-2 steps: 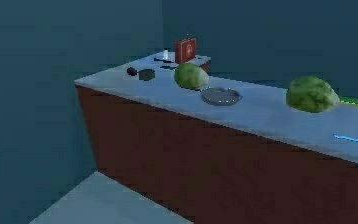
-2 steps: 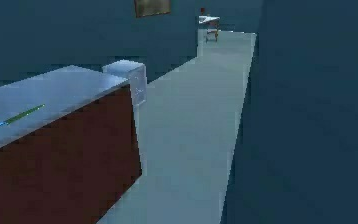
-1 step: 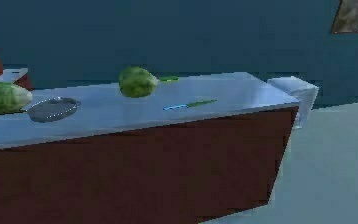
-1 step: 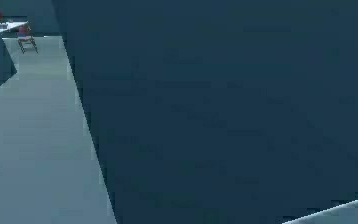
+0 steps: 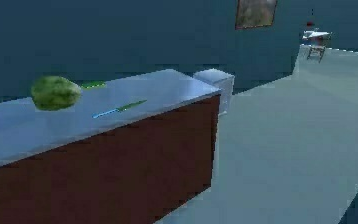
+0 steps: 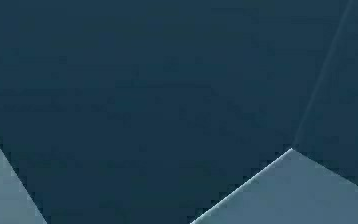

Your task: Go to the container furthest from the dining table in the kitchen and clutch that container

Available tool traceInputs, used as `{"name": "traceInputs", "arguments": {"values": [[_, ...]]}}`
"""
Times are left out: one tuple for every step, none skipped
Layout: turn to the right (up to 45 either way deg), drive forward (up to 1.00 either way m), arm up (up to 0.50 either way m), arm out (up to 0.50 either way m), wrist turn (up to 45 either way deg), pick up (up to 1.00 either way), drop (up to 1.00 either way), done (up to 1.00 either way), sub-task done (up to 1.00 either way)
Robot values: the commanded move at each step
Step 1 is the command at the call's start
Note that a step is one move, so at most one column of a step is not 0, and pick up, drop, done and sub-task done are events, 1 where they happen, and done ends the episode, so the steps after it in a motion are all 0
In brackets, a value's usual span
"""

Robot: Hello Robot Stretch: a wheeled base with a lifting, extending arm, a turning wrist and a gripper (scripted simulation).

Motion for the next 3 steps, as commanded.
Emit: {"name": "traceInputs", "arguments": {"values": [[0.0,0.75,0.0,0.0,0.0,0.0,0.0,0.0,0.0],[45.0,0.0,0.0,0.0,0.0,0.0,0.0,0.0,0.0],[9.0,0.0,0.0,0.0,0.0,0.0,0.0,0.0,0.0]]}}
